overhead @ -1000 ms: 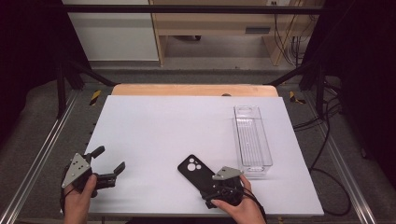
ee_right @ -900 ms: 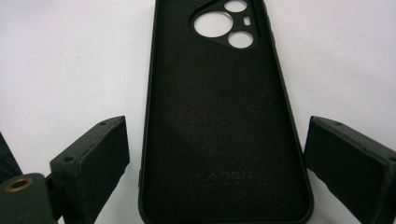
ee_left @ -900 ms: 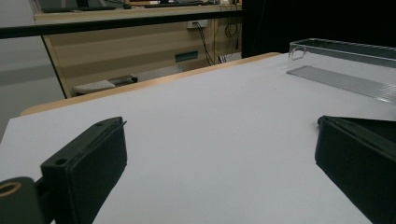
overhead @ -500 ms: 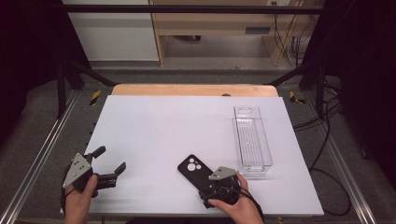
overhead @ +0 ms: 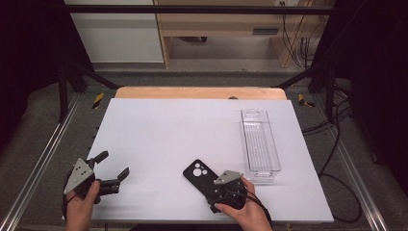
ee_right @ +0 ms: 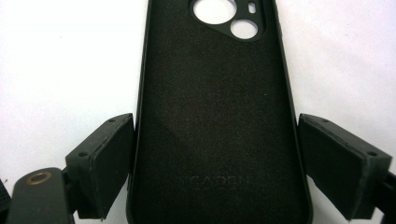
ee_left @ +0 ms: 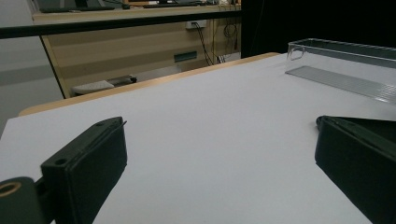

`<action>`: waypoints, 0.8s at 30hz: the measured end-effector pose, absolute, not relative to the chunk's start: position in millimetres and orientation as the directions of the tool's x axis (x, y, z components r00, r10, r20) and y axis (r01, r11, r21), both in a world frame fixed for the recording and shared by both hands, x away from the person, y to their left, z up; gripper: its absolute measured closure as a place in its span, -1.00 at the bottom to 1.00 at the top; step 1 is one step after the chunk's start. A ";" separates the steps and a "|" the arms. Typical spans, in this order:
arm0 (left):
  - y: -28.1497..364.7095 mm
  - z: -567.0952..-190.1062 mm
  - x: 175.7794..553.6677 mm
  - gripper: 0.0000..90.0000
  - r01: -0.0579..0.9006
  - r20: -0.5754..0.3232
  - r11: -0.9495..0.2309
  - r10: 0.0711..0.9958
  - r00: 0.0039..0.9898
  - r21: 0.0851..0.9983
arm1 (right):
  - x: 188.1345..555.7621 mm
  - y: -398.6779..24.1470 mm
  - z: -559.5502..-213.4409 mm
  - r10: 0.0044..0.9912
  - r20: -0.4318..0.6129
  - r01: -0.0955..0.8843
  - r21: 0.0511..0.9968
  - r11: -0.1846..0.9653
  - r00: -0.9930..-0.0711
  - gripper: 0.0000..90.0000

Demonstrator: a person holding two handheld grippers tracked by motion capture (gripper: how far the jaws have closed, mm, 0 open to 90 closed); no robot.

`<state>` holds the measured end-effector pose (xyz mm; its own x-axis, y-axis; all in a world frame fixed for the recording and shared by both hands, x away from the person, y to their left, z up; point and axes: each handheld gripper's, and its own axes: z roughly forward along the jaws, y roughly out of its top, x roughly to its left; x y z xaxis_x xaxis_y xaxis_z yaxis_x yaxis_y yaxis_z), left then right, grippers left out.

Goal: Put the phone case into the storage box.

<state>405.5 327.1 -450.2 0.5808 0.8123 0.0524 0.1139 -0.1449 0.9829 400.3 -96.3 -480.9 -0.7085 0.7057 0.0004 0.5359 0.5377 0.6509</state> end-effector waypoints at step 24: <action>318.3 -451.7 408.8 -0.95 0.127 0.044 -0.146 0.806 0.590 0.981 | 400.3 -107.8 -465.7 0.712 0.082 0.550 0.699 0.458 -0.698 -0.64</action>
<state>408.8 318.3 -451.7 0.5904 0.8059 0.0437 0.1266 -0.1460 0.9811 400.3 -107.8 -465.7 -0.6975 0.7118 0.0824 0.5496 0.4576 0.6990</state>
